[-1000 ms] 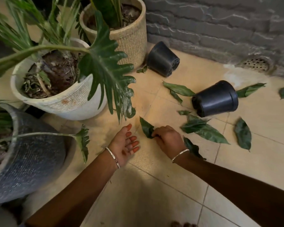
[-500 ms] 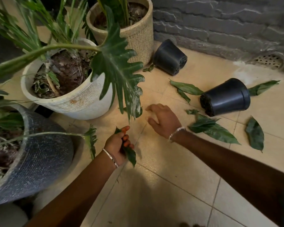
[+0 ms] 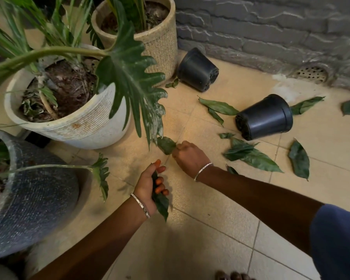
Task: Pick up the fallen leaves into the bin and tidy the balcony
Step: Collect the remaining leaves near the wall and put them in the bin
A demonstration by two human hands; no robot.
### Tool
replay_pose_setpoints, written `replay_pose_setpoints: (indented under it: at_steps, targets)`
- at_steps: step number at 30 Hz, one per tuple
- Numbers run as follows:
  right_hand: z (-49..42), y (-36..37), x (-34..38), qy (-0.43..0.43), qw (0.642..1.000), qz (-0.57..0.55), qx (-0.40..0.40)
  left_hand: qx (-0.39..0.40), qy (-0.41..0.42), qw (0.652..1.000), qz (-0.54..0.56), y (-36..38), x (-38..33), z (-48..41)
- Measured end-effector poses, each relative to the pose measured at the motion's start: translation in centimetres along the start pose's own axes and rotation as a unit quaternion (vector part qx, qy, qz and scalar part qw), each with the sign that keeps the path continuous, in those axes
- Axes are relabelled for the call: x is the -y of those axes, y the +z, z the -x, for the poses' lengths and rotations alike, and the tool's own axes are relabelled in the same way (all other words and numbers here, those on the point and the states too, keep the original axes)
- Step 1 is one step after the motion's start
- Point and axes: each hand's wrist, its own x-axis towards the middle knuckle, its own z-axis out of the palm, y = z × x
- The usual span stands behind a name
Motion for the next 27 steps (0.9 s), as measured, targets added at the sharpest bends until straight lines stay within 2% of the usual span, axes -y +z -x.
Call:
replay_pose_setpoints:
  at_steps: [3, 6, 13, 17, 22, 24, 27]
  targets:
    - [1.5, -0.9, -0.3, 0.024, 0.998, -0.062, 0.01, -0.044, 0.01, 0.999, 0.003, 0.8, 0.2, -0.3]
    - [2.2, -1.3, -0.2, 0.068, 0.994, -0.077, 0.037, -0.075, 0.02, 0.997, 0.008, 1.2, 0.2, -0.4]
    - [-2.1, -0.4, 0.3, 0.224, 0.961, -0.158, 0.034, -0.031, 0.029, 0.999, 0.006, 0.8, 0.0, 0.6]
    - [-2.9, -0.2, -0.6, 0.21, 0.958, -0.184, 0.063, -0.018, 0.022, 0.999, 0.022, 0.9, 0.6, 0.5]
    - [2.2, -3.6, 0.7, 0.272, 0.913, -0.296, -0.076, -0.016, 0.025, 0.998, 0.052, 1.1, 0.7, -0.2]
    - [5.2, -5.3, 2.2, 0.258, 0.913, -0.291, -0.124, 0.027, 0.025, 0.998, 0.056, 1.7, 0.8, -0.1]
    - [9.6, -6.5, 4.3, 0.203, 0.936, -0.258, -0.129, 0.094, 0.005, 0.995, 0.027, 4.0, 1.0, 0.8]
